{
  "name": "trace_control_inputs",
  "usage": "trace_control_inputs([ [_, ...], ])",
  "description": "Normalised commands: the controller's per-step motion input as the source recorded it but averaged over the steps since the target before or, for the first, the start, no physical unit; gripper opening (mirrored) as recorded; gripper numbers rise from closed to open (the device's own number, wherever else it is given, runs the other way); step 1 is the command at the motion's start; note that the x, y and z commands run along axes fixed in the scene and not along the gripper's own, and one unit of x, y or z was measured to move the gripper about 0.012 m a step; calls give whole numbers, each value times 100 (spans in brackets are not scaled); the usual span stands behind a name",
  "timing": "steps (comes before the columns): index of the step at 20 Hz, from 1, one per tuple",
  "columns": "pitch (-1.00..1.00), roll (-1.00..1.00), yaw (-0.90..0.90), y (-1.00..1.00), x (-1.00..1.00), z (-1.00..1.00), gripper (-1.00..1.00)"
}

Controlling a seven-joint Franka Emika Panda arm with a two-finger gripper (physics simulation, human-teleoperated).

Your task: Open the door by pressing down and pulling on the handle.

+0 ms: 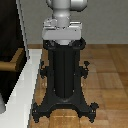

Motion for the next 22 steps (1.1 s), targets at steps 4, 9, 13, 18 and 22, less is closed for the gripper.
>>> trace_control_inputs([
  [4,0,0,0,0,0,25,100],
  [9,0,0,0,0,0,40,100],
  [13,0,0,0,0,0,50,100],
  [18,0,0,0,-20,0,0,100],
  [22,0,0,0,-25,0,0,100],
])
